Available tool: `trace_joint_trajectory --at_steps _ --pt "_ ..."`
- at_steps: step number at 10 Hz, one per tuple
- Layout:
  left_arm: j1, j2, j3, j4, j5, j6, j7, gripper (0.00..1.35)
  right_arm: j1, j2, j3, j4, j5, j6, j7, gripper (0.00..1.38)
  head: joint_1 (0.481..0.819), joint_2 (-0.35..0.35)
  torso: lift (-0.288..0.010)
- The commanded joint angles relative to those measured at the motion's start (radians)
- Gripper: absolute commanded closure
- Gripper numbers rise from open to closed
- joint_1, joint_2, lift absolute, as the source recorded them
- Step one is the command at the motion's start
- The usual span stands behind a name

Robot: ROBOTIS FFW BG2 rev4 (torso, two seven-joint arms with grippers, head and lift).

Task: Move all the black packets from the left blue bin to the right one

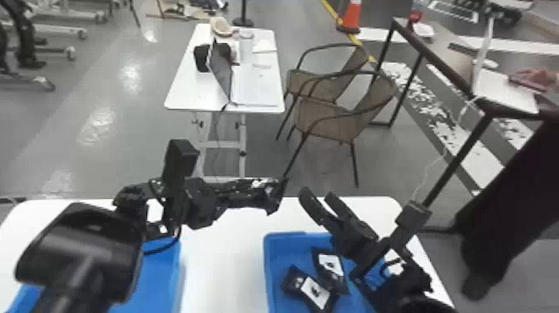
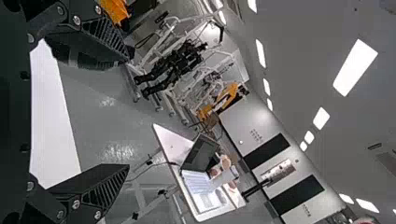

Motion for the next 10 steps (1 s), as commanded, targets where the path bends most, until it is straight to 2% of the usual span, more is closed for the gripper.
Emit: trace_joint_trajectory --at_steps 1,7,8,9,10 --pt "-0.038 -0.009 -0.037 0.045 0.002 -0.015 0.0 1.08 -0.03 0.004 0.031 0.021 -0.002 -0.048 0.0 0.21 0.695 -0.168 0.0" --pt "-0.079 -0.03 -0.075 0.089 0.011 -0.041 0.012 1.08 -0.064 0.004 0.08 0.037 -0.009 -0.04 -0.002 0.23 0.695 -0.17 0.0" --pt "-0.084 -0.034 -0.08 0.1 0.019 -0.046 0.013 1.08 -0.072 0.004 0.092 0.04 -0.016 -0.033 -0.002 0.36 0.695 -0.168 0.0" --pt "-0.087 -0.035 -0.083 0.102 0.02 -0.049 0.016 1.08 -0.076 0.004 0.105 0.044 -0.025 -0.02 0.0 0.61 0.695 -0.166 0.0" --pt "-0.09 -0.037 -0.086 0.105 0.025 -0.051 0.016 1.08 -0.078 0.004 0.111 0.049 -0.032 -0.013 -0.002 0.69 0.695 -0.16 0.0"
